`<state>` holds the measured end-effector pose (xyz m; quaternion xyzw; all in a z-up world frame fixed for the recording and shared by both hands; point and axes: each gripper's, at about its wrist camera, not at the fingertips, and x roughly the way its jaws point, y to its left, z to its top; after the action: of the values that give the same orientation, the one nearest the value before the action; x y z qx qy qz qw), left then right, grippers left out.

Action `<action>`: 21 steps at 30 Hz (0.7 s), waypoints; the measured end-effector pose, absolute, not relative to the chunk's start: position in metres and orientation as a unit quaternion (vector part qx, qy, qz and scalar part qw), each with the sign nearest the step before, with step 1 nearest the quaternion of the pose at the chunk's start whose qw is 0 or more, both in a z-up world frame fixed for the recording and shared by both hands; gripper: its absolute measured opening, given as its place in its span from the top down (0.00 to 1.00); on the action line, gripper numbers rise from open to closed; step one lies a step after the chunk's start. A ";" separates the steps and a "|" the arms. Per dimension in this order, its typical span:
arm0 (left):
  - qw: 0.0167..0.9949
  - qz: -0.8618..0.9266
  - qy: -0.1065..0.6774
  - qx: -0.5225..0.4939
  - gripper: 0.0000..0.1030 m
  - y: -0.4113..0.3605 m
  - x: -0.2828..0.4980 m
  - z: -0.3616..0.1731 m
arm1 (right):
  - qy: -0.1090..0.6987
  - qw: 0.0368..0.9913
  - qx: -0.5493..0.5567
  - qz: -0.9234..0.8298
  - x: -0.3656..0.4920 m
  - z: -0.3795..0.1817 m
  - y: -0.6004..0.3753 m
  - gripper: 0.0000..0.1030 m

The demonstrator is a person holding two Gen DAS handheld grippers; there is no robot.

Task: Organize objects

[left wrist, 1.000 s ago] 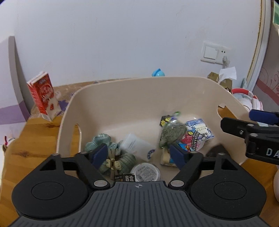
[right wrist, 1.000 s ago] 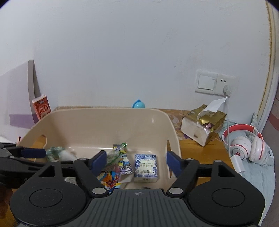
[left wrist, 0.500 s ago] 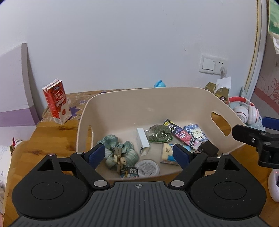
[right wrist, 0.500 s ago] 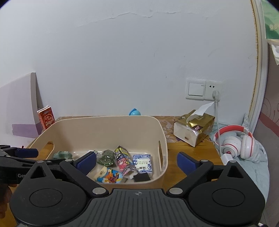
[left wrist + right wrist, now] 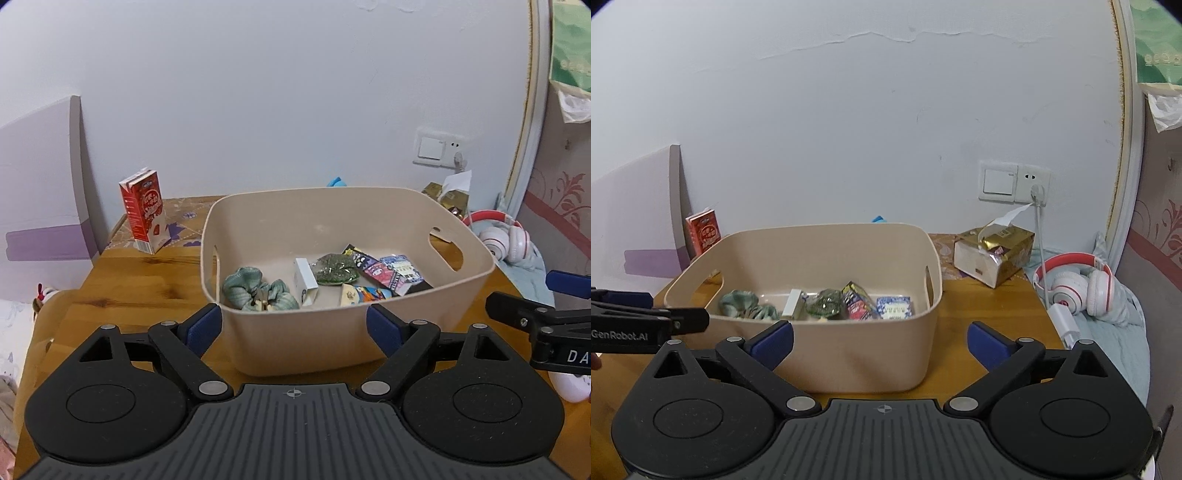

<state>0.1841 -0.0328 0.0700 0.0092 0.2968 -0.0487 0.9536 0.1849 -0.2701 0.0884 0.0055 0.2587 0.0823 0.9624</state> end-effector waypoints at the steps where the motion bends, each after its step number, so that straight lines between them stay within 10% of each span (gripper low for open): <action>1: 0.954 -0.049 0.295 0.011 0.16 -0.033 0.180 0.071 | 0.258 0.963 0.006 0.083 0.180 0.089 -0.270 0.01; 21: 0.960 -0.059 0.273 0.015 0.16 -0.032 0.100 0.072 | 0.250 0.964 0.006 0.085 0.105 0.089 -0.265 0.01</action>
<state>0.0999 -0.0324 0.0715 0.0146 0.2733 -0.0589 0.9600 0.1046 -0.2654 0.0890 0.0060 0.2502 0.0852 0.9644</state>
